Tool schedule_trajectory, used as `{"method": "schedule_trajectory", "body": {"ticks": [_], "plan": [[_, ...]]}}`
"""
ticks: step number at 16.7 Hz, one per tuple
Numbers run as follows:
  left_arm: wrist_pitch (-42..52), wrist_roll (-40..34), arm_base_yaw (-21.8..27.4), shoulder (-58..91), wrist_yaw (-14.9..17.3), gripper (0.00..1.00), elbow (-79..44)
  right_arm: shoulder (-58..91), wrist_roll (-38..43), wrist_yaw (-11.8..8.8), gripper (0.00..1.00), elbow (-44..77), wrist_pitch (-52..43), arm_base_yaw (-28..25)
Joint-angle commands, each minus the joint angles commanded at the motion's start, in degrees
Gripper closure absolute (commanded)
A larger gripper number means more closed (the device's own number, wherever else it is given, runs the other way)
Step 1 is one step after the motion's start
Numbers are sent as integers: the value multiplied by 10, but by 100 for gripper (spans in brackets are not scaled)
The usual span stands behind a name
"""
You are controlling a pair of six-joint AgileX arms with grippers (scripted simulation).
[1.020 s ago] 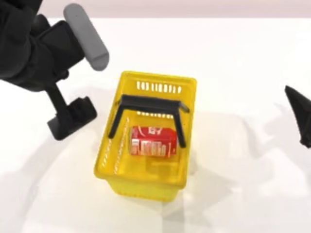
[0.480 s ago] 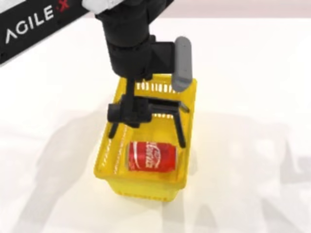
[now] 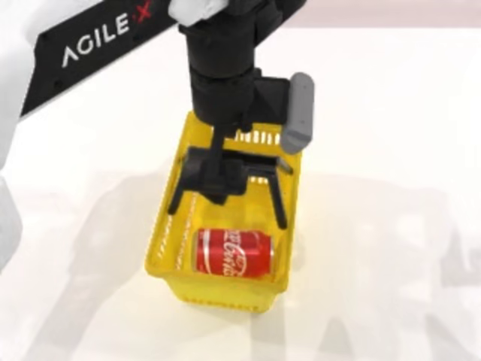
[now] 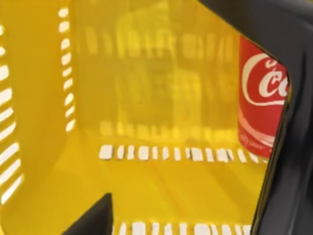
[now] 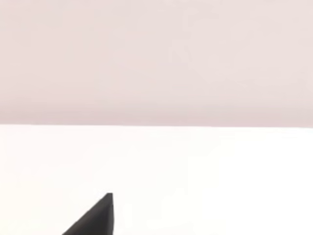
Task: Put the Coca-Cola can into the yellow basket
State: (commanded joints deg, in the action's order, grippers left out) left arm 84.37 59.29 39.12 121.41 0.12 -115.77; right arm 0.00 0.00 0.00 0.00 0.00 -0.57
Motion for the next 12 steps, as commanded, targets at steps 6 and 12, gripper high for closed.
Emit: {"method": "schedule_trajectory", "body": {"ticks": [6,12], "plan": [[-37,1,-1,-4,0,0,41,0,0,0,0,0,0,0],[-48,0,0,-5,0,8,54,0,0,0,0,0,0,0]]}}
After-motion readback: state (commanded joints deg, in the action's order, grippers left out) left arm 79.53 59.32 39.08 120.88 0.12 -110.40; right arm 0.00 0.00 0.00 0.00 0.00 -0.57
